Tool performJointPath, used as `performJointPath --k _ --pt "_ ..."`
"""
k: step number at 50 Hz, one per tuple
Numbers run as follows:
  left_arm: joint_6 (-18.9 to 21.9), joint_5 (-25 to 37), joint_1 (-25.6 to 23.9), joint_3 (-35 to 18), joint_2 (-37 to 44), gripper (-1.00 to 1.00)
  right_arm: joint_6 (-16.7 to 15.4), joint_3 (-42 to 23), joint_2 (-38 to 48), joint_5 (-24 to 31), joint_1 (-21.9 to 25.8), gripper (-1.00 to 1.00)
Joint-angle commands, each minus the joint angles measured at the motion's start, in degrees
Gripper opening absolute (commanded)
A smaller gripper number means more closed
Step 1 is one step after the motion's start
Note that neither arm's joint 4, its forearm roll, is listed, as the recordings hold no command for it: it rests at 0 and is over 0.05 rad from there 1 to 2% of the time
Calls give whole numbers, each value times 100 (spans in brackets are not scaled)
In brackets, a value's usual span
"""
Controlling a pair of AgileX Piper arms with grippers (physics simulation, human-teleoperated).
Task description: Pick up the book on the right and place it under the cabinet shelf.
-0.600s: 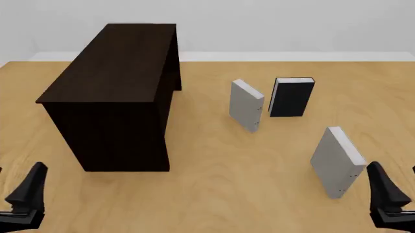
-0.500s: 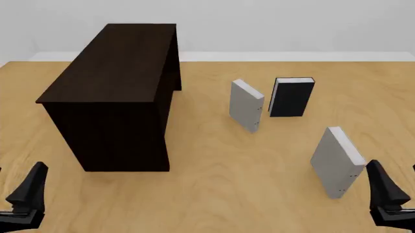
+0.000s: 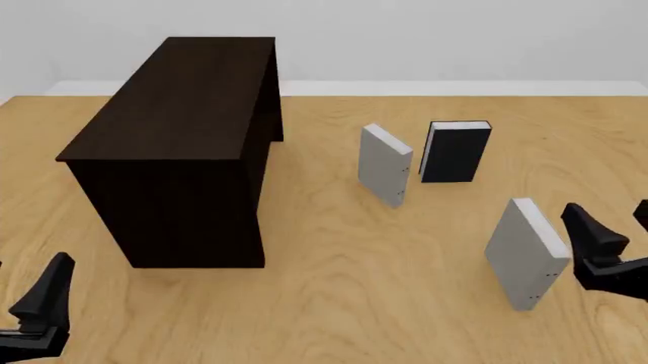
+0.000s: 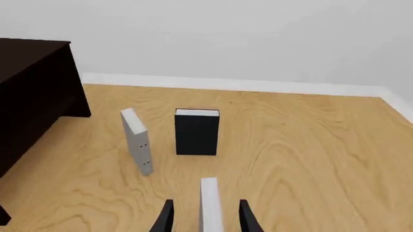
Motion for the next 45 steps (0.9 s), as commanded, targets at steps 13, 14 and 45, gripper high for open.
performJointPath --k 13,14,45 --pt "-10 -21 0 -2 33 100 -494 -2281 2045 2228 -269 100" --pt "-10 -27 0 3 37 100 -453 -2325 2159 2325 -218 100" --pt "-12 -44 0 -1 58 100 -731 -4394 3398 4818 -409 100"
